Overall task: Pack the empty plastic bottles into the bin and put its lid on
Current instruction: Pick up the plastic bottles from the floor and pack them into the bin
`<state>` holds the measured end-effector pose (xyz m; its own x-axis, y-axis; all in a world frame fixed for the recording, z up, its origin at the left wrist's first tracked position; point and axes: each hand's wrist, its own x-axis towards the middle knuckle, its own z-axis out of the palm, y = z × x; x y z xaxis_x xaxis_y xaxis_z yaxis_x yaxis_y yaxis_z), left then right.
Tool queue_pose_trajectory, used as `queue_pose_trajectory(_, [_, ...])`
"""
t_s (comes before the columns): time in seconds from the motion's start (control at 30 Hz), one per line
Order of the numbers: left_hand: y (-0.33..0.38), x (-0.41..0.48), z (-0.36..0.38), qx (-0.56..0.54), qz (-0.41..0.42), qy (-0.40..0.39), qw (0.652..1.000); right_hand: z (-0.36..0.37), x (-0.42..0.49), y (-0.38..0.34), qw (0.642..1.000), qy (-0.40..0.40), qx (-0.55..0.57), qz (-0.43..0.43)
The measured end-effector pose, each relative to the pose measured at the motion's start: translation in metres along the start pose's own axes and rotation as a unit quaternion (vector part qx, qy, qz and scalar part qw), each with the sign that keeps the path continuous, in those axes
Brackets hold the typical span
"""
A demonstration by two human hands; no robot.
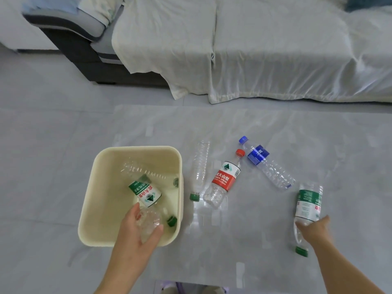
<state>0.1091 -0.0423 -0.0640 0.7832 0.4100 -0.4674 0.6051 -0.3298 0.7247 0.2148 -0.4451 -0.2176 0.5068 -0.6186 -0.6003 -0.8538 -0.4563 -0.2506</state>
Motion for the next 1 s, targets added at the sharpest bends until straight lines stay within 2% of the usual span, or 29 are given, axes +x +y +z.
queue_pose_trajectory(0.13, [-0.006,-0.007,-0.003,0.017,-0.008,-0.011,1.0,0.014,-0.036,0.018,0.996,-0.071,-0.034,0.03])
queue_pose_trajectory(0.2, [-0.005,-0.01,-0.006,0.006,-0.011,-0.019,1.0,0.02,-0.067,0.021,0.993,-0.104,-0.054,0.004])
queue_pose_trajectory(0.27, [-0.004,-0.013,-0.009,0.003,-0.006,-0.02,1.0,0.021,-0.11,0.012,0.99,-0.128,-0.028,-0.055])
queue_pose_trajectory(0.37, [0.002,-0.015,-0.021,-0.022,-0.005,-0.02,1.0,0.005,-0.187,-0.023,0.967,-0.156,0.103,-0.174])
queue_pose_trajectory(0.43, [0.01,-0.015,-0.032,-0.058,-0.012,-0.012,0.998,-0.016,-0.237,-0.056,0.924,-0.183,0.174,-0.288])
queue_pose_trajectory(0.53, [0.016,-0.011,-0.055,-0.106,-0.03,0.016,0.994,-0.04,-0.303,-0.112,0.862,-0.203,0.178,-0.428])
queue_pose_trajectory(0.6, [0.012,-0.005,-0.07,-0.121,-0.029,0.039,0.991,-0.038,-0.331,-0.145,0.839,-0.207,0.162,-0.477])
queue_pose_trajectory(0.73, [-0.006,0.001,-0.088,-0.135,-0.021,0.074,0.988,0.008,-0.344,-0.18,0.822,-0.19,0.09,-0.53])
queue_pose_trajectory(0.87, [-0.024,0.004,-0.098,-0.117,-0.01,0.074,0.99,0.055,-0.327,-0.174,0.802,-0.128,-0.152,-0.563])
queue_pose_trajectory(0.9, [-0.028,0.006,-0.101,-0.116,-0.01,0.074,0.99,0.06,-0.32,-0.167,0.809,-0.127,-0.174,-0.547])
queue_pose_trajectory(1.0, [-0.036,0.011,-0.107,-0.112,-0.009,0.072,0.991,0.06,-0.301,-0.145,0.846,-0.105,-0.13,-0.506])
